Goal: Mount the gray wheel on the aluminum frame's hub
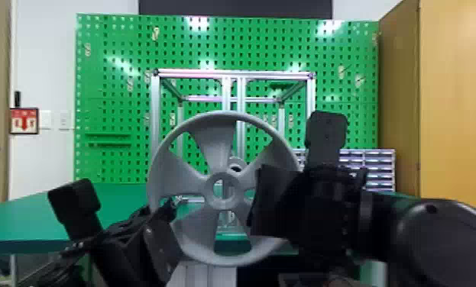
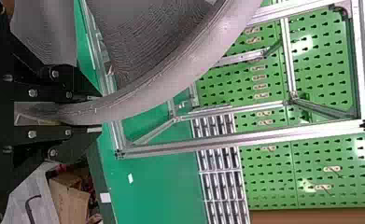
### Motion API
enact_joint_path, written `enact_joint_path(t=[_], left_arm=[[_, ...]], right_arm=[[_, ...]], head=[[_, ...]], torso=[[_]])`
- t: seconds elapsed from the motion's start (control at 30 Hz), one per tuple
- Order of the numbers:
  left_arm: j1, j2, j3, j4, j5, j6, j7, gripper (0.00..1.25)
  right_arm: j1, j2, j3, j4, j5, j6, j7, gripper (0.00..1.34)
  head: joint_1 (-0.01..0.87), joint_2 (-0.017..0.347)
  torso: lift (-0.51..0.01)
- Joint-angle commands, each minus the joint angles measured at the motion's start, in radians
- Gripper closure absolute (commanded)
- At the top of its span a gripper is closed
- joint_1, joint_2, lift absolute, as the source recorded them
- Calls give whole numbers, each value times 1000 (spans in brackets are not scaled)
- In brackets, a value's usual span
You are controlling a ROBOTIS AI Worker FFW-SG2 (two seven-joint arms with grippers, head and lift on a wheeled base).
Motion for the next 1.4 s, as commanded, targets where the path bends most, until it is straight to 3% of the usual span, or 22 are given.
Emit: enact_joint_path(t=[0.0, 0.5, 1.0, 1.37], left_arm=[[0, 0, -6, -3, -15, -8, 6, 774], [-43, -1, -33, -5, -41, -5, 64, 783], [-103, -7, -61, 23, -76, -2, 76, 782], [-108, -4, -45, 34, -93, 3, 76, 782]], right_arm=[[-4, 1, -8, 9, -7, 0, 1, 1157], [-27, 1, -22, 54, -18, 5, 31, 1157], [-70, 1, -49, 120, -12, 20, 101, 1157], [-78, 1, -68, 131, -6, 25, 110, 1157]], head=[[-5, 6], [-5, 6], [-5, 6], [-5, 6]], torso=[[-499], [-499], [-499], [-499]])
